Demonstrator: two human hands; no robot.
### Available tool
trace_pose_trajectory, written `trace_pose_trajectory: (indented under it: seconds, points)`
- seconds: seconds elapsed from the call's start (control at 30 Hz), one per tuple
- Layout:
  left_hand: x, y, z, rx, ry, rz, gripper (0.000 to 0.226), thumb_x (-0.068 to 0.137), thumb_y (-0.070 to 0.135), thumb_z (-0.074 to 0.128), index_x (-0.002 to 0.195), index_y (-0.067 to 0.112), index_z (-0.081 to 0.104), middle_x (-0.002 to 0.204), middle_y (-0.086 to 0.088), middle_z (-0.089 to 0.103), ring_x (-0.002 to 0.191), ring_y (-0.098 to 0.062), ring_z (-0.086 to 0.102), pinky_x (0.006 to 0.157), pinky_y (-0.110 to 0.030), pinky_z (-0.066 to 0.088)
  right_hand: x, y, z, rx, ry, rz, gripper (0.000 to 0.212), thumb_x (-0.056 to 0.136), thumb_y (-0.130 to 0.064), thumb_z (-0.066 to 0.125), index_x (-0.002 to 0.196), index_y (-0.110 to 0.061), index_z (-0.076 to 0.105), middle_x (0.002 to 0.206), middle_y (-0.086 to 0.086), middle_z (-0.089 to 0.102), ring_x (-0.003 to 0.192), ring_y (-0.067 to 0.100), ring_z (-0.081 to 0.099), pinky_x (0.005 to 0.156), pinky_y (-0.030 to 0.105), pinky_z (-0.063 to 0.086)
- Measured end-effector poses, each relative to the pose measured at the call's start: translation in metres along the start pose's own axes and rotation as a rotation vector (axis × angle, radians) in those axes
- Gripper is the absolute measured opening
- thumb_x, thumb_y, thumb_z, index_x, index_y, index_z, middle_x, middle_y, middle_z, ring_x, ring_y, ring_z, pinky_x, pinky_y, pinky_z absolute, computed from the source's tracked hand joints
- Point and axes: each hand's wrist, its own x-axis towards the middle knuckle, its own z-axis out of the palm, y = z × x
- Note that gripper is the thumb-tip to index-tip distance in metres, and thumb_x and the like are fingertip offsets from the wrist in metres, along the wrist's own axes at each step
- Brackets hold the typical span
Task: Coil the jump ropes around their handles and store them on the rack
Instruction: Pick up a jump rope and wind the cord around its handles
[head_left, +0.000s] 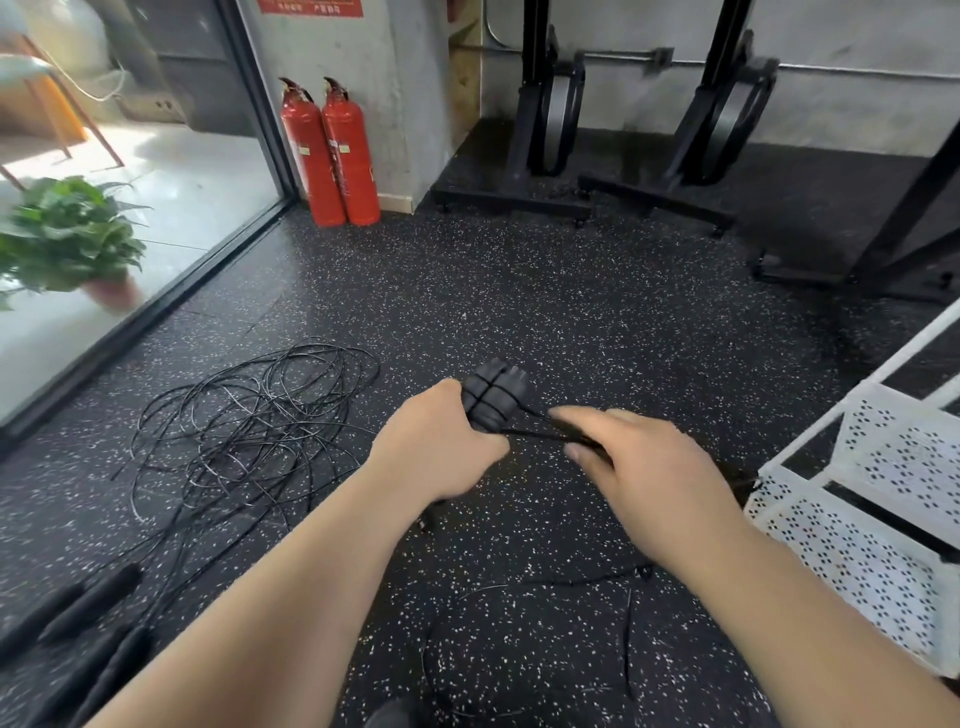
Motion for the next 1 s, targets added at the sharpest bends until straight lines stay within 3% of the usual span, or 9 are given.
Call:
trace_pose_trajectory:
  seconds: [0.13,0.23,0.3,0.47,0.6,0.73,0.8,0.93,1.0]
  points:
    - [0.001,-0.004,0.001,0.089,0.009,-0.046,0.039,0.078,0.048,0.072,0.102,0.025,0.053,0.094,0.003,0.065,0.086,-0.023,0.065,0.081,-0.041,0.058,-0.004,-0.011,-0.001,-0.223,0.098,-0.070,0.030,0.107,-0.055,0.044,0.121,-0.044,0.068,0.085,-0.011,0.056,0.067,0.013,0.060,0.053,0.029,0.043]
    - [0.000,-0.005,0.003,0.239,0.041,-0.047,0.045,0.082,0.052,0.072,0.108,0.022,0.051,0.096,0.003,0.062,0.087,-0.026,0.063,0.075,-0.038,0.054,-0.006,-0.017,-0.002,-0.322,0.093,-0.080,0.039,0.106,-0.061,0.038,0.104,-0.038,0.070,0.080,-0.011,0.054,0.063,0.011,0.059,0.051,0.028,0.040]
    - [-0.001,-0.004,0.006,0.324,0.062,-0.024,0.045,0.086,0.052,0.072,0.110,0.022,0.049,0.094,0.003,0.059,0.085,-0.028,0.059,0.072,-0.036,0.048,-0.007,-0.022,-0.006,-0.334,0.073,-0.091,0.041,0.107,-0.062,0.037,0.103,-0.037,0.070,0.082,-0.012,0.056,0.067,0.009,0.060,0.055,0.028,0.044]
    - [-0.009,0.004,0.021,0.546,0.072,0.088,0.043,0.089,0.040,0.072,0.121,0.022,0.048,0.088,0.003,0.051,0.080,-0.027,0.054,0.066,-0.036,0.044,-0.008,-0.021,-0.018,-0.203,0.007,-0.143,0.027,0.108,-0.052,0.045,0.117,-0.040,0.067,0.097,-0.015,0.060,0.081,0.008,0.061,0.069,0.031,0.053]
    - [-0.020,0.015,0.038,0.637,0.013,0.292,0.040,0.089,0.034,0.071,0.120,0.023,0.049,0.086,0.004,0.052,0.079,-0.028,0.058,0.065,-0.036,0.045,-0.004,-0.006,-0.023,-0.126,0.027,-0.150,0.021,0.103,-0.052,0.055,0.108,-0.042,0.073,0.090,-0.018,0.060,0.078,0.006,0.059,0.069,0.032,0.053]
    - [-0.029,0.023,0.042,0.643,-0.035,0.510,0.036,0.089,0.039,0.072,0.114,0.028,0.050,0.100,0.003,0.066,0.091,-0.028,0.067,0.071,-0.037,0.051,0.001,0.022,-0.029,0.228,-0.085,-0.034,0.003,0.092,-0.045,0.079,0.094,-0.045,0.077,0.089,-0.026,0.072,0.087,-0.003,0.066,0.082,0.029,0.055]
    - [-0.032,0.026,0.041,0.643,-0.063,0.607,0.036,0.090,0.042,0.072,0.116,0.029,0.051,0.105,0.005,0.067,0.094,-0.026,0.067,0.073,-0.038,0.050,0.002,0.030,-0.032,0.355,-0.169,0.013,0.007,0.087,-0.041,0.086,0.087,-0.042,0.079,0.087,-0.024,0.075,0.087,-0.003,0.069,0.083,0.028,0.054]
    - [-0.039,0.032,0.040,0.601,-0.097,0.772,0.037,0.090,0.048,0.066,0.120,0.031,0.053,0.107,0.007,0.067,0.097,-0.023,0.069,0.082,-0.041,0.056,0.003,0.043,-0.033,0.493,-0.278,0.029,0.014,0.081,-0.041,0.091,0.083,-0.033,0.080,0.085,-0.012,0.078,0.083,0.008,0.073,0.086,0.040,0.059]
    - [-0.041,0.034,0.037,0.562,-0.105,0.813,0.039,0.089,0.052,0.066,0.119,0.030,0.052,0.107,0.009,0.065,0.097,-0.021,0.067,0.081,-0.041,0.056,0.002,0.051,-0.037,0.607,-0.307,0.043,0.022,0.077,-0.043,0.092,0.082,-0.026,0.079,0.082,-0.007,0.077,0.078,0.010,0.071,0.079,0.034,0.057]
